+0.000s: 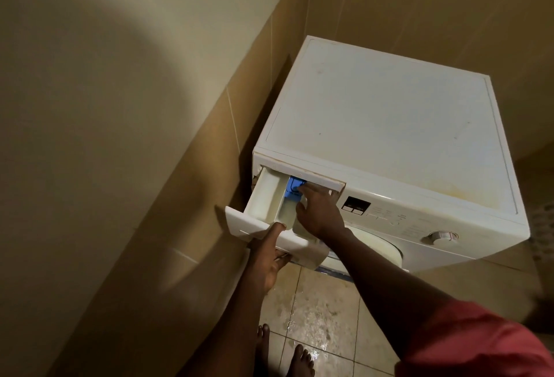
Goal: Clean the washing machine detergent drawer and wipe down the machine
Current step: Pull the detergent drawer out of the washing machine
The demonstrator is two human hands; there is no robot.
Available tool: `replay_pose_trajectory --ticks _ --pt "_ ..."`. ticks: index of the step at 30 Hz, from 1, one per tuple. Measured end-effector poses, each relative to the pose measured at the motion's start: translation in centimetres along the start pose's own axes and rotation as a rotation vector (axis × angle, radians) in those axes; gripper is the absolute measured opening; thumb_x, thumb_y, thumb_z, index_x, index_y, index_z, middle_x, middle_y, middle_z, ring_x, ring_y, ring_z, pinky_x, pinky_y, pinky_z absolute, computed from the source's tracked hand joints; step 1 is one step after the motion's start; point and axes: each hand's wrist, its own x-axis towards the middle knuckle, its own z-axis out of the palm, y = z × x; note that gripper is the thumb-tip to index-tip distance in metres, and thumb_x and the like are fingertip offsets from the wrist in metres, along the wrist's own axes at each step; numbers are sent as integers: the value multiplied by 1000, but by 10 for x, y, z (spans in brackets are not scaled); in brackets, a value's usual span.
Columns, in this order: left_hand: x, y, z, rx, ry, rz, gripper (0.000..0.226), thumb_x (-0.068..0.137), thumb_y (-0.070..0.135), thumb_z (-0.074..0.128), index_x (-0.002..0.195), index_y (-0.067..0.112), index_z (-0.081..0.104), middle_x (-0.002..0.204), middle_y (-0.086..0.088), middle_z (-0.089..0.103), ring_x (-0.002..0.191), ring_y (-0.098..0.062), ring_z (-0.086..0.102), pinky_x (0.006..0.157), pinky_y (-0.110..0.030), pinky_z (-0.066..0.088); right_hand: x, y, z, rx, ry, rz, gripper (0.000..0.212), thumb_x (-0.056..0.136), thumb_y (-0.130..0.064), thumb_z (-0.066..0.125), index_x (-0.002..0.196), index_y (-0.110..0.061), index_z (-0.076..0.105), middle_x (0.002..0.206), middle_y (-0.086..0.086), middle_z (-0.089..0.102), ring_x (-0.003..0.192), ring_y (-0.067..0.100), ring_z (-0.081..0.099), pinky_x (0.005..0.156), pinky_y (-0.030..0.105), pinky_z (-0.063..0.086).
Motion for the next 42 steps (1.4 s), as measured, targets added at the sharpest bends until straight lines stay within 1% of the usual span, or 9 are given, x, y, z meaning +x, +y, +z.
replay_pose_trajectory --ticks 6,11,16,21,29,34,37,39,42 --pt "-2 1 0 13 3 -3 66 84 20 71 141 17 38 129 -22 59 115 -35 62 75 -41 60 2 -6 -2 -207 -117 -57 56 97 -32 46 148 -13 31 155 4 31 138 27 32 109 41 34" --pt "-4 1 0 30 -7 2 64 86 21 70 141 16 37 129 -22 57 115 -35 61 76 -40 59 3 -4 6 -349 -249 8 65 99 -45 37 153 -16 16 162 2 10 143 30 25 111 50 27" --pt "-4 0 -1 16 9 -4 64 86 21 71 141 15 38 128 -21 55 116 -36 59 88 -47 57 11 -11 1 -460 -207 -14 59 97 -48 40 147 -17 32 155 3 30 142 27 29 109 52 29" --pt "-6 3 0 20 23 -18 66 85 21 72 141 15 37 128 -21 55 118 -36 58 95 -50 54 14 -10 4 -518 -204 -20 63 97 -46 43 149 -15 26 158 6 25 146 28 21 112 51 27" --pt "-19 5 0 -19 32 -45 58 87 13 68 138 9 40 130 -24 54 120 -40 55 102 -56 48 1 -3 12 -448 -206 -33 71 95 -45 50 152 -16 18 160 4 19 138 28 35 104 44 40" --pt "-39 -6 -15 -16 73 -19 51 89 12 64 136 5 44 131 -27 55 118 -42 57 98 -56 50 -19 -5 18 -415 -179 -99 60 97 -43 47 148 -16 29 155 4 30 137 26 37 104 43 40" --pt "-55 -9 -27 54 68 -37 23 91 9 59 114 5 55 126 -28 58 114 -43 59 94 -53 51 -32 -3 17 -323 -122 -87 43 96 -37 49 133 -15 50 134 6 54 115 22 55 92 36 48" --pt "-65 -16 -38 92 62 -53 9 91 8 58 100 5 58 120 -29 61 108 -42 63 92 -52 52 -44 2 15 -303 -119 -78 36 94 -33 50 125 -16 57 122 6 60 104 21 60 85 33 50" --pt "-75 -26 -49 135 37 -91 9 89 9 60 97 4 58 115 -29 63 103 -42 64 81 -47 56 -65 12 9 -230 -111 -62 29 91 -27 52 117 -17 63 117 7 61 100 23 61 81 33 51"
